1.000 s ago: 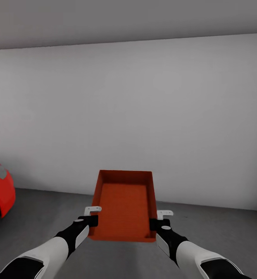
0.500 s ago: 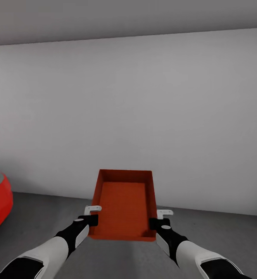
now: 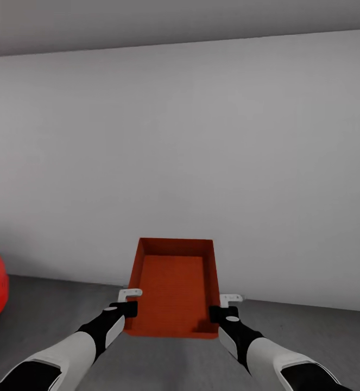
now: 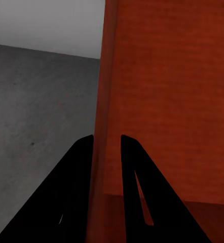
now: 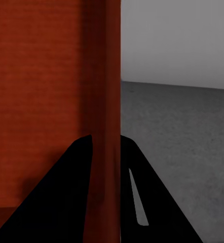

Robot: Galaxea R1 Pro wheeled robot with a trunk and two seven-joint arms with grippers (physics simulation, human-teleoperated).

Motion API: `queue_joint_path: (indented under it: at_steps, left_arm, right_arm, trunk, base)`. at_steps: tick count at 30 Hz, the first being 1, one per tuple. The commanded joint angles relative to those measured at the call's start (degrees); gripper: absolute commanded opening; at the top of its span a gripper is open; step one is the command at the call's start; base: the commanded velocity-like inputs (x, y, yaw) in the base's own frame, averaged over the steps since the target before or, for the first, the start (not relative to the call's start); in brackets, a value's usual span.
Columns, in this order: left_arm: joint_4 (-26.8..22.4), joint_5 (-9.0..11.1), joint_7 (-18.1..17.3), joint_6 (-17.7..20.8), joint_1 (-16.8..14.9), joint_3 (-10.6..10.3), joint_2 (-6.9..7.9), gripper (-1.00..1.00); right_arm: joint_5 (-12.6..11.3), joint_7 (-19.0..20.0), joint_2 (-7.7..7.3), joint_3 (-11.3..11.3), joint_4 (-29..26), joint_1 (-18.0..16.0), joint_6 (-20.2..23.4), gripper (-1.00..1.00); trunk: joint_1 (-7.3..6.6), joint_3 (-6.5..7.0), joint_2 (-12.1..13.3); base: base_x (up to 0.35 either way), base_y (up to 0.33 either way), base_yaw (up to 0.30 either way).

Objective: Move the two storage containers from the living room to the garage. In the garage, place one container on the floor and stack the other container on top of it (either order is fine).

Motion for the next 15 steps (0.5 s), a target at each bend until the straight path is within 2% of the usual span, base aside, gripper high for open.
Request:
queue_joint_path:
  at_steps: [1,15]
  left_arm:
    - [-0.63,-0.68,2.40,-0.92,-0.03,2.17,0.04,-1.00]
    - [-0.71,-0.68,2.40,-0.99,-0.03,2.17,0.11,-1.00]
  right_arm:
    - [-0.85,-0.43,-0.02,-0.06,1.48,0.00,-0.37,-1.00]
    - [-0.92,-0.43,0.07,-0.06,1.44,0.00,-0.35,-1.00]
  trunk:
    - [0.04,-0.01,-0.03]
    - [0.04,-0.96,-0.03]
  base:
    - [0.177,0.000,0.000]
    - [0.027,0.000,0.000]
